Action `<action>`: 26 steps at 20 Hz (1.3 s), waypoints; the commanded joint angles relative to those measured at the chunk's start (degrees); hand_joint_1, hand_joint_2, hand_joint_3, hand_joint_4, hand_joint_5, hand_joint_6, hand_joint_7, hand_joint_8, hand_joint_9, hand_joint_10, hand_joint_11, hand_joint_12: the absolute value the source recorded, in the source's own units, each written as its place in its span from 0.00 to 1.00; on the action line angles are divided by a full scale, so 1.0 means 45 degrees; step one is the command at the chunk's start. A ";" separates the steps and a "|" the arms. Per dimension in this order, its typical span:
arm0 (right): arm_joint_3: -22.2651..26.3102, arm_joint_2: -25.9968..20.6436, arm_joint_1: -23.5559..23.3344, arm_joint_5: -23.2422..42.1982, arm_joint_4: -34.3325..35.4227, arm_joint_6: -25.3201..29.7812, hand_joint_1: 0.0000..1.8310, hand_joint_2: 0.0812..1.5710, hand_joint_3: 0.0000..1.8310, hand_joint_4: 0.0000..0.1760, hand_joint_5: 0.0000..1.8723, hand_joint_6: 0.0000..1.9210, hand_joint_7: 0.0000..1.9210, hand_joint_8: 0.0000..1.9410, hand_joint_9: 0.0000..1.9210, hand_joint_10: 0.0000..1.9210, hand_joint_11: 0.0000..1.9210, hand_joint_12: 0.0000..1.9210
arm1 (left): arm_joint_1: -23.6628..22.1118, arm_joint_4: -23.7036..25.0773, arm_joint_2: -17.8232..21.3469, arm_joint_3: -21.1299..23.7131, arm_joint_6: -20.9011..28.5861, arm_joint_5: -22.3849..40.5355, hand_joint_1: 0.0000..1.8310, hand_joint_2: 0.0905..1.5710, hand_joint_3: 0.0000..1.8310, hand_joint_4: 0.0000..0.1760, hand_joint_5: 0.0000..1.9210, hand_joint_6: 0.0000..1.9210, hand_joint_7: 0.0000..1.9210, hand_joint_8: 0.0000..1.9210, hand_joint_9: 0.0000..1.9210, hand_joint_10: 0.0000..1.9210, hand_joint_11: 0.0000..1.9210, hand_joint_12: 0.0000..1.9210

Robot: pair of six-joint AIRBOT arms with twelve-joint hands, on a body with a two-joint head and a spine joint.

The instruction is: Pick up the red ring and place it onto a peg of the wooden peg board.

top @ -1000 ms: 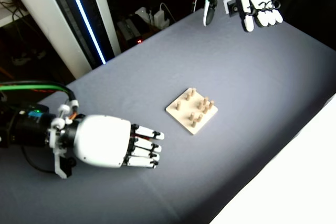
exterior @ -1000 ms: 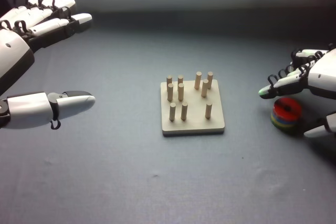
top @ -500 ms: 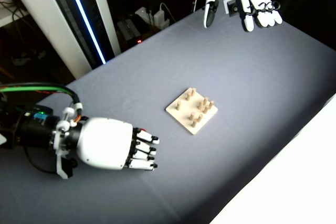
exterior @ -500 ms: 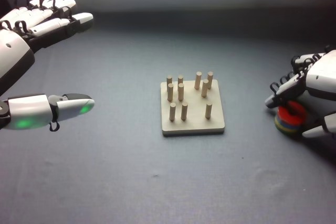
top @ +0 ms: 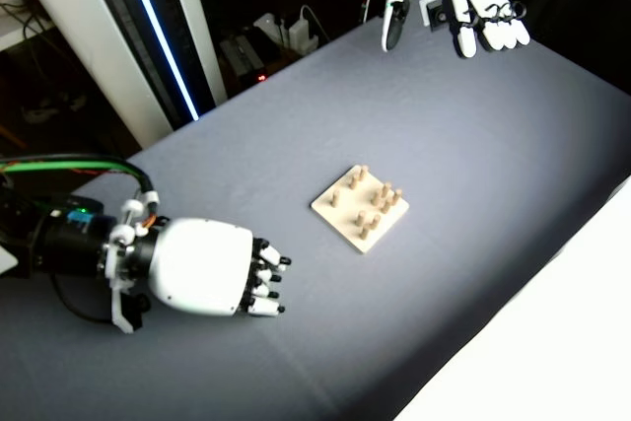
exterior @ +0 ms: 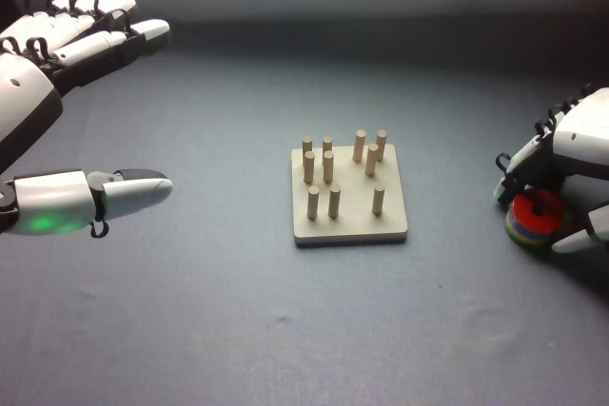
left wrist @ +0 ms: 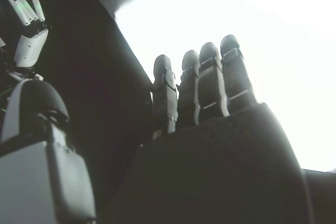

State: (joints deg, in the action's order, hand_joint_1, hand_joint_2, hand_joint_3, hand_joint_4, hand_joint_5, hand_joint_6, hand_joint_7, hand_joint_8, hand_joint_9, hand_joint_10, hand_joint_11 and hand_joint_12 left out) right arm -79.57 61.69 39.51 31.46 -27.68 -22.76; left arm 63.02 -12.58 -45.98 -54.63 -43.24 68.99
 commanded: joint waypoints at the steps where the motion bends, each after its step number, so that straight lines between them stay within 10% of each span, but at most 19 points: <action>1: -0.0060 -0.0041 -0.0150 0.0864 0.0251 -0.0036 0.69 0.67 0.00 0.00 0.54 0.44 0.58 0.44 0.52 0.49 0.39 0.72 | -0.0091 -0.0028 -0.0066 -0.0060 0.0068 0.1626 0.33 0.62 0.00 0.31 0.14 0.00 0.05 0.00 0.03 0.01 0.01 0.01; 3: -0.0043 -0.0042 -0.0161 0.0879 0.0265 -0.0036 0.70 0.64 0.00 0.00 0.62 0.26 0.63 0.42 0.60 0.45 0.46 0.70 | -0.0077 -0.0033 -0.0068 -0.0056 0.0068 0.1641 0.31 0.62 0.00 0.22 0.14 0.00 0.05 0.00 0.03 0.00 0.00 0.00; 5: 0.0039 -0.0055 -0.0269 0.1168 0.0269 -0.0036 0.70 0.66 0.00 0.00 0.59 0.28 0.59 0.51 0.59 0.65 0.49 0.86 | 0.0013 -0.0095 -0.0063 -0.0037 0.0068 0.1738 0.31 0.62 0.00 0.27 0.13 0.00 0.05 0.00 0.02 0.00 0.00 0.00; 8: 0.0269 -0.0098 -0.0744 0.2006 0.0290 -0.0036 0.70 0.67 0.00 0.00 0.57 0.30 0.56 0.57 0.52 0.68 0.43 0.88 | 0.0264 -0.0301 0.0055 0.0055 0.0068 0.1995 0.32 0.62 0.00 0.09 0.14 0.00 0.06 0.00 0.05 0.01 0.01 0.01; 11: 0.0413 -0.0050 -0.1289 0.2815 0.0291 -0.0036 0.71 0.64 0.00 0.00 0.63 0.22 0.63 0.43 0.61 0.73 0.55 0.90 | 0.0437 -0.0443 0.0100 0.0120 0.0064 0.2136 0.32 0.62 0.00 0.00 0.14 0.00 0.08 0.01 0.06 0.01 0.02 0.01; 13: 0.0449 0.0005 -0.1571 0.3129 0.0232 -0.0036 0.71 0.65 0.00 0.00 0.62 0.22 0.60 0.49 0.59 0.65 0.52 0.81 | 0.0560 -0.0640 0.0086 0.0132 0.0060 0.2304 0.33 0.62 0.00 0.00 0.12 0.00 0.08 0.00 0.06 0.01 0.05 0.03; 15: 0.0458 0.0118 -0.1933 0.3203 0.0055 -0.0036 0.70 0.64 0.00 0.00 0.60 0.31 0.62 0.41 0.58 0.45 0.46 0.66 | 0.0620 -0.0832 0.0087 0.0169 -0.0021 0.2482 0.35 0.61 0.00 0.00 0.11 0.00 0.07 0.00 0.07 0.00 0.00 0.25; 17: 0.0370 0.0365 -0.2228 0.3193 -0.0166 -0.0039 0.69 0.64 0.00 0.00 0.60 0.35 0.63 0.36 0.59 0.35 0.44 0.64 | 0.0725 -0.0993 0.0088 0.0187 -0.0045 0.2620 0.36 0.62 0.00 0.37 0.08 0.00 0.06 0.00 0.06 0.00 0.00 0.23; 24: -0.0362 0.1689 -0.3062 0.2317 -0.0841 -0.0039 0.70 0.62 0.00 0.03 0.64 0.30 0.72 0.17 0.74 0.04 0.50 0.53 | 0.0842 -0.1223 0.0064 0.0224 -0.0091 0.2854 0.37 0.63 0.00 0.28 0.02 0.00 0.03 0.00 0.01 0.00 0.00 0.06; 26: -0.0380 0.1815 -0.3085 0.2302 -0.0840 -0.0039 0.69 0.62 0.00 0.05 0.64 0.31 0.72 0.15 0.73 0.02 0.45 0.55 | 0.0856 -0.1321 0.0050 0.0239 -0.0156 0.2942 0.36 0.62 0.00 0.64 0.00 0.00 0.00 0.00 0.00 0.00 0.00 0.00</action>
State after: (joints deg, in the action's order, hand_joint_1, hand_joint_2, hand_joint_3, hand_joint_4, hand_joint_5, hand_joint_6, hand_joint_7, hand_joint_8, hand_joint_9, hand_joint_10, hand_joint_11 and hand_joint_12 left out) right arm -81.10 69.97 26.39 36.51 -33.50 -22.94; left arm 67.40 -18.61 -45.84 -53.56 -43.97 74.41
